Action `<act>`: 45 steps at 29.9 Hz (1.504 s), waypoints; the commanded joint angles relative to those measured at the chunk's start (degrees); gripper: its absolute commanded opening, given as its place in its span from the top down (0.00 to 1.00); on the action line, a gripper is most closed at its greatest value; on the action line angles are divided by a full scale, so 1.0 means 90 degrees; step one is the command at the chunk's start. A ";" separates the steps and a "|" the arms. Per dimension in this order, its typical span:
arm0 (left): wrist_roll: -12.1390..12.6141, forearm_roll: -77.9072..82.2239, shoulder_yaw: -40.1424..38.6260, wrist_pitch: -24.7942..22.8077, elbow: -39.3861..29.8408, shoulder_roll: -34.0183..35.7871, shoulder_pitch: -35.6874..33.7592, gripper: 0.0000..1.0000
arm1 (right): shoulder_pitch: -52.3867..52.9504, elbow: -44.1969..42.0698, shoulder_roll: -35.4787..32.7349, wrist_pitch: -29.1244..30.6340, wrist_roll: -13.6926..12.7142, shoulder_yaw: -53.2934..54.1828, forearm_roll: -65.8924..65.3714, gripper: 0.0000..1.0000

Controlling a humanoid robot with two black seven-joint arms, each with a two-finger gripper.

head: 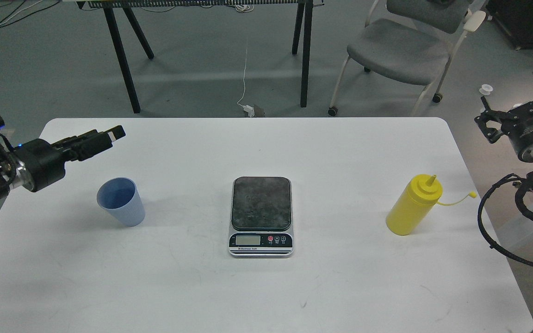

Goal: Pour seasoning into cup on scale with both arms
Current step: 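Reach the left gripper to the light blue cup and grasp it, then carry the blue cup with the left gripper onto the scale and release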

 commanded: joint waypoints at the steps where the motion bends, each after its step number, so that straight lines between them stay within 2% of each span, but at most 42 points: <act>1: -0.0001 0.0627 0.0543 0.0597 0.0559 -0.0027 -0.0008 0.04 | -0.0051 0.0010 -0.0036 0.0000 -0.0002 0.0009 0.0009 0.00; 7: -0.0021 0.1322 0.1227 0.1105 0.1214 -0.0280 -0.0076 0.12 | -0.0100 0.0010 -0.0036 0.0000 -0.0002 0.0038 0.0009 0.00; 11: -0.0030 0.1361 0.1296 0.1145 0.1478 -0.0534 -0.0086 0.24 | -0.0100 0.0029 -0.0036 0.0000 -0.0002 0.0038 0.0009 0.00; 15: -0.0050 0.1361 0.1423 0.1145 0.1868 -0.0846 -0.0115 0.39 | -0.0100 0.0058 -0.0036 0.0000 -0.0002 0.0038 0.0009 0.00; 19: -0.0075 0.1381 0.1676 0.1135 0.2045 -0.0945 -0.0164 0.66 | -0.0100 0.0039 -0.0036 0.0000 -0.0002 0.0038 -0.0001 0.00; 25: -0.0075 0.1371 0.1785 0.1125 0.2065 -0.0964 -0.0252 0.91 | -0.0110 0.0039 -0.0027 0.0000 -0.0002 0.0038 -0.0001 0.00; 29: -0.0075 0.1303 0.1765 0.1125 0.2045 -0.0954 -0.0301 0.95 | -0.0110 0.0019 -0.0027 0.0000 -0.0002 0.0038 -0.0001 0.00; 33: -0.0075 0.1341 0.1784 0.1057 0.1889 -0.0935 -0.0681 0.97 | -0.0120 -0.0010 -0.0027 0.0000 0.0008 0.0038 -0.0010 0.00; 35: -0.0075 0.1371 0.1785 0.0872 0.1714 -0.0886 -0.0954 0.98 | -0.0120 -0.0020 -0.0027 0.0000 0.0008 0.0038 -0.0010 0.00; 43: -0.0075 0.1458 0.1785 -0.1040 0.0298 -0.0974 -0.2701 0.98 | -0.0169 -0.0010 -0.0163 0.0000 0.0028 0.0048 -0.0001 0.00; 45: -0.0075 0.1731 0.1794 -0.1480 0.0161 -0.1313 -0.3024 0.98 | -0.0169 -0.0020 -0.0202 0.0000 0.0037 0.0048 -0.0001 0.00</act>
